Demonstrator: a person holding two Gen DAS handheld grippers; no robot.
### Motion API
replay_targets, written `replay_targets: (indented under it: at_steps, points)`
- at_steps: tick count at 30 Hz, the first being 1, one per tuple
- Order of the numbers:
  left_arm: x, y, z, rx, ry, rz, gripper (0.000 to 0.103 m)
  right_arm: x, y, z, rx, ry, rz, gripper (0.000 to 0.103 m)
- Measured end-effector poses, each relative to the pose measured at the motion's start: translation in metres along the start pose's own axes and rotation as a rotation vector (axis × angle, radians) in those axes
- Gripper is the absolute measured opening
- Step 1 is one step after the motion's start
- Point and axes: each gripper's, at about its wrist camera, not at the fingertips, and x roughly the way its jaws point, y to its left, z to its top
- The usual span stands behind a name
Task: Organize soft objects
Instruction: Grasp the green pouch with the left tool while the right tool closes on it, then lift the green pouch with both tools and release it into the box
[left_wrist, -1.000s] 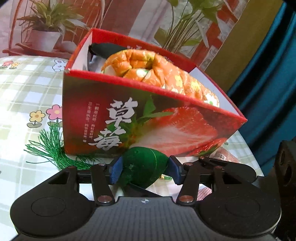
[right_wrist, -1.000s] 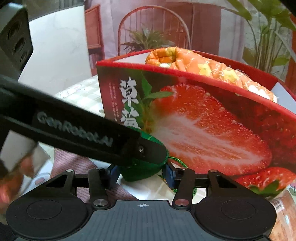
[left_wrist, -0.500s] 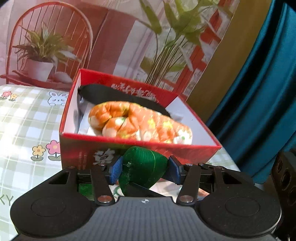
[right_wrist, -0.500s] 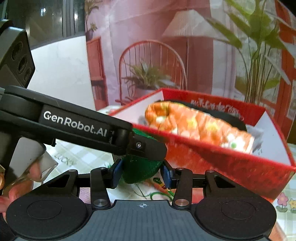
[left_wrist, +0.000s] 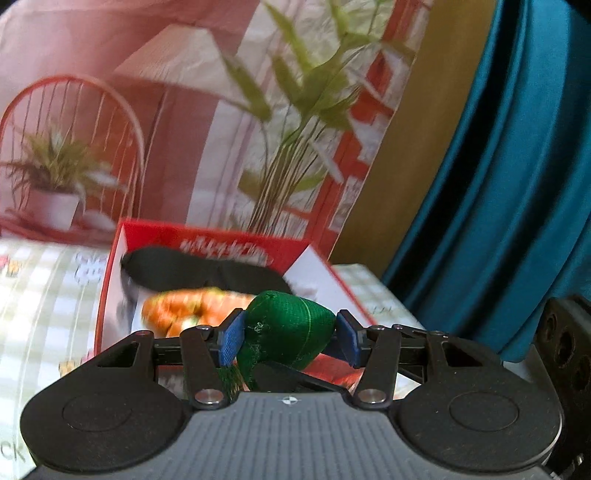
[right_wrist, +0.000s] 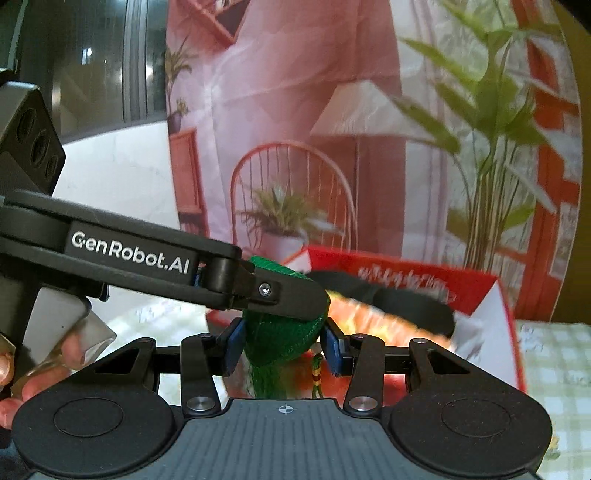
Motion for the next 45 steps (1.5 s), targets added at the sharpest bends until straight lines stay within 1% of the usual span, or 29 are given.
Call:
replay_targets:
  at_steps: [6,11,13,16,19,21,23,30,33,36,38,41,43,44,45]
  points:
    - [0.000,0.001,0.038,0.026,-0.032,-0.024,0.055,0.000,-0.012,0.040,-0.022,-0.035,-0.004,0.041]
    - [-0.006,0.008,0.071,0.041,-0.100,-0.016,0.055,0.011,-0.017,0.081,-0.064,-0.078,0.010,0.041]
    - [-0.008,0.015,0.083,0.038,-0.121,-0.011,0.055,0.020,-0.015,0.098,-0.101,-0.091,0.017,0.041]
    - [-0.007,0.028,0.094,0.021,-0.138,-0.001,0.055,0.033,-0.010,0.114,-0.164,-0.124,0.022,0.041]
    - [-0.002,0.037,0.096,0.024,-0.145,0.025,0.055,0.048,-0.003,0.121,-0.205,-0.140,0.019,0.041]
    - [0.005,0.042,0.095,0.028,-0.137,0.043,0.055,0.059,0.000,0.122,-0.227,-0.140,0.014,0.041]
    - [0.014,0.049,0.092,0.024,-0.115,0.053,0.055,0.072,0.000,0.120,-0.228,-0.119,0.012,0.041]
    - [0.050,0.077,0.072,-0.066,-0.031,0.053,0.055,0.108,-0.011,0.092,-0.204,-0.027,-0.002,0.041]
    - [0.065,0.079,0.066,-0.065,-0.001,0.061,0.055,0.117,-0.017,0.079,-0.166,0.003,-0.013,0.041]
    - [0.078,0.078,0.061,-0.061,0.028,0.052,0.055,0.121,-0.024,0.067,-0.153,0.028,-0.033,0.041]
    - [0.083,0.078,0.058,-0.054,0.035,0.050,0.055,0.123,-0.029,0.059,-0.138,0.046,-0.057,0.041]
    - [0.085,0.078,0.054,-0.045,0.042,0.074,0.058,0.127,-0.040,0.052,-0.105,0.083,-0.103,0.042]
    - [0.085,0.080,0.052,-0.039,0.044,0.098,0.063,0.129,-0.048,0.047,-0.091,0.111,-0.137,0.045]
    - [0.084,0.081,0.052,-0.035,0.044,0.114,0.064,0.129,-0.052,0.045,-0.090,0.121,-0.154,0.050]
    - [0.082,0.081,0.051,-0.031,0.045,0.130,0.068,0.128,-0.054,0.043,-0.090,0.128,-0.166,0.053]
